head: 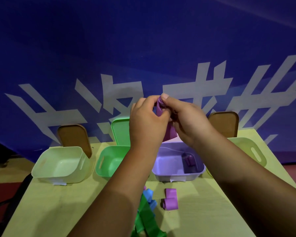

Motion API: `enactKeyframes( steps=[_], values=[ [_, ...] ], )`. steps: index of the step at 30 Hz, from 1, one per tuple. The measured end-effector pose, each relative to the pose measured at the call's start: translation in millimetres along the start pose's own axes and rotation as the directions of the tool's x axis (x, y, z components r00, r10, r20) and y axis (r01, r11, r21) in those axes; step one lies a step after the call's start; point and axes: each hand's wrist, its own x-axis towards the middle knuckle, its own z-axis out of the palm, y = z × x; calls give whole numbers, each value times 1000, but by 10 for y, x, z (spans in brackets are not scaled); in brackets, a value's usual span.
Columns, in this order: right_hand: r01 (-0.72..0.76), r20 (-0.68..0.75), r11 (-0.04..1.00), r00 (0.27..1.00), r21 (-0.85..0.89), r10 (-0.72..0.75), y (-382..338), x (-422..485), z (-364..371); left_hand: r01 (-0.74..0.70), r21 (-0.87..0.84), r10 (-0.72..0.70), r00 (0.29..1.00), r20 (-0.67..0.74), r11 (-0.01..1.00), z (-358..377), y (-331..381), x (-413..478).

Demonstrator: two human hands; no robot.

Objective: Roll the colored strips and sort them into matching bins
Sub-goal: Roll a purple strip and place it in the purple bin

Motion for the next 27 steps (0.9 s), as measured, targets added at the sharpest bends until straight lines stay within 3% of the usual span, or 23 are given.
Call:
enactKeyframes(
  steps=[4,10,19,27],
  values=[
    [9,77,999,997,-40,-6,28,49,-51,10,-69,-12,999,-38,998,15,-4,34],
    [-10,63,994,998,-106,17,-52,44,-73,83,-207,-84,996,0,975,-33,-30,89],
    [145,9,977,989,-155,-146,-88,124,-78,259,-515,-207,966,158,817,-112,-91,218],
    [198,43,948,980,-251,-194,-92,184,-64,320,-585,-239,947,214,746,-135,-169,248]
  ],
)
